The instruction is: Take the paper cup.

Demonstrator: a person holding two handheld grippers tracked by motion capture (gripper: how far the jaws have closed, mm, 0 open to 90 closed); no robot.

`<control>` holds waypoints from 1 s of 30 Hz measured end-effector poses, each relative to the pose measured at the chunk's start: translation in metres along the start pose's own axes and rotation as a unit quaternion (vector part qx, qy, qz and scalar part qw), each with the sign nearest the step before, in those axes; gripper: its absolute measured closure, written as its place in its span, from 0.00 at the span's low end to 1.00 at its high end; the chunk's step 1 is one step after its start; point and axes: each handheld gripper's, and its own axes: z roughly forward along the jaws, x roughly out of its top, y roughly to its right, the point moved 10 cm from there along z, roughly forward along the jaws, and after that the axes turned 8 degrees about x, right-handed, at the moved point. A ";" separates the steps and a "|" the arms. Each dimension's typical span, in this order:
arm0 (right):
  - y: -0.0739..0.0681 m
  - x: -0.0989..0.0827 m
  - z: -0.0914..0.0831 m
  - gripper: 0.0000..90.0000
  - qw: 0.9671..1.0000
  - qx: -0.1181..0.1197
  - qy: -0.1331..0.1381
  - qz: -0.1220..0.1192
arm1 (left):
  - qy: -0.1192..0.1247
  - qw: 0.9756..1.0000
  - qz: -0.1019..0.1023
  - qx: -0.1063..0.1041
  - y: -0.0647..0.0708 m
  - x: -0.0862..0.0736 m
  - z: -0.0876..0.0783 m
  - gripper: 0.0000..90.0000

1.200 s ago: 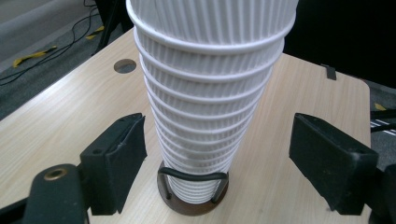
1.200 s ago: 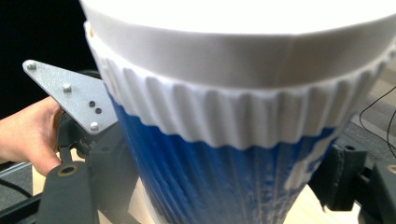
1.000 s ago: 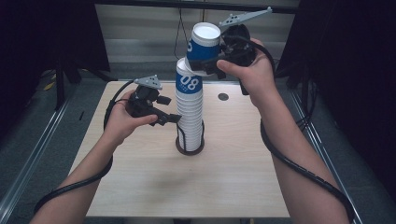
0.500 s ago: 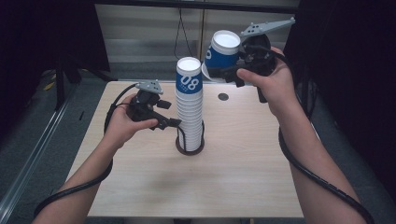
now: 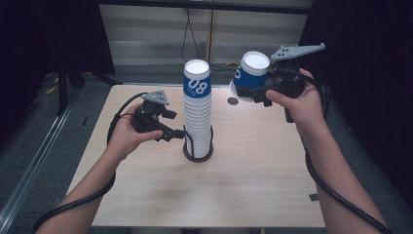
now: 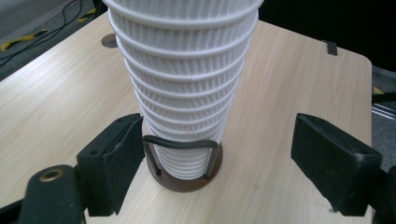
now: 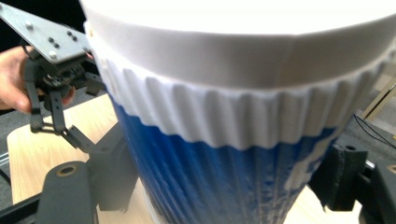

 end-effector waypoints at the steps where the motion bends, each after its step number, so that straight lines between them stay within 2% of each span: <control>1: 0.001 -0.003 0.000 0.24 1.000 0.001 0.001 0.001 | -0.001 1.000 0.001 0.001 0.000 -0.002 0.000 0.19; 14: 0.007 -0.041 0.006 0.24 1.000 0.005 -0.006 0.019 | -0.005 1.000 -0.004 -0.008 0.006 -0.023 0.003 0.19; 20: 0.006 -0.053 0.008 0.24 1.000 0.007 -0.010 0.021 | -0.012 1.000 -0.005 -0.011 0.009 -0.032 0.004 0.19; 30: 0.003 -0.072 0.010 0.24 1.000 0.011 -0.019 0.021 | -0.012 1.000 -0.008 -0.016 0.014 -0.040 0.007 0.19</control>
